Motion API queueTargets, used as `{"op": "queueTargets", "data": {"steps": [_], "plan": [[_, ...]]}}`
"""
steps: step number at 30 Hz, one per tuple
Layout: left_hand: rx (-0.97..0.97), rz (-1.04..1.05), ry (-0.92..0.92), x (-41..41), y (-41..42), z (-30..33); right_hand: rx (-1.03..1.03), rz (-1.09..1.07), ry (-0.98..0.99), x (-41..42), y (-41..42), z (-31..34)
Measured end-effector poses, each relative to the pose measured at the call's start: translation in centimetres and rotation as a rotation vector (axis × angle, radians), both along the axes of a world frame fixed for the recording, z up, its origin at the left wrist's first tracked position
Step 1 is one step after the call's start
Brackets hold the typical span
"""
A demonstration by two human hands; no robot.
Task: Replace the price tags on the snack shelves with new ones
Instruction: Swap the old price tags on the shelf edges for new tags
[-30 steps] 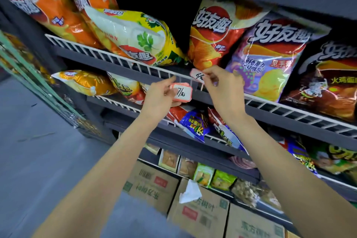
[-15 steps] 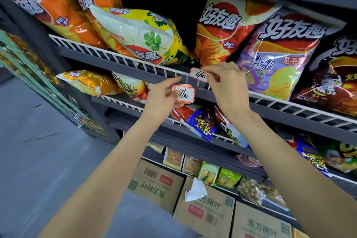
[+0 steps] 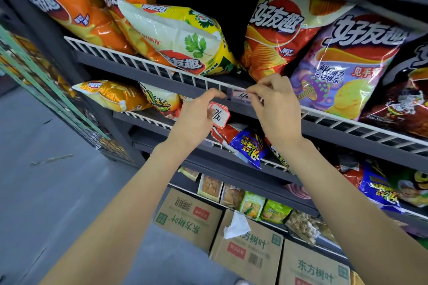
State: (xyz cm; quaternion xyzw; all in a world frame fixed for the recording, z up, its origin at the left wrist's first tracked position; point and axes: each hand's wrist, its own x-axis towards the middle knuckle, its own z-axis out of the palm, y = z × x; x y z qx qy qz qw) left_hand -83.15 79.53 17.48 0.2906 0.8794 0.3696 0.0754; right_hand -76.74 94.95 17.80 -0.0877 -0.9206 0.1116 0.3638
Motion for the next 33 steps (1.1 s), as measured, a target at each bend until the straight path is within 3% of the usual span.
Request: {"op": "queueTargets", "data": {"steps": [10,33], "plan": [[0.005,-0.032,0.022,-0.2,0.0,0.3,0.294,-0.089,-0.098,0.1,-0.4,-0.5],[-0.041,-0.055,0.084,-1.1,0.3,0.3,0.435,-0.258,-0.167,0.4,-1.6,-0.5]]}}
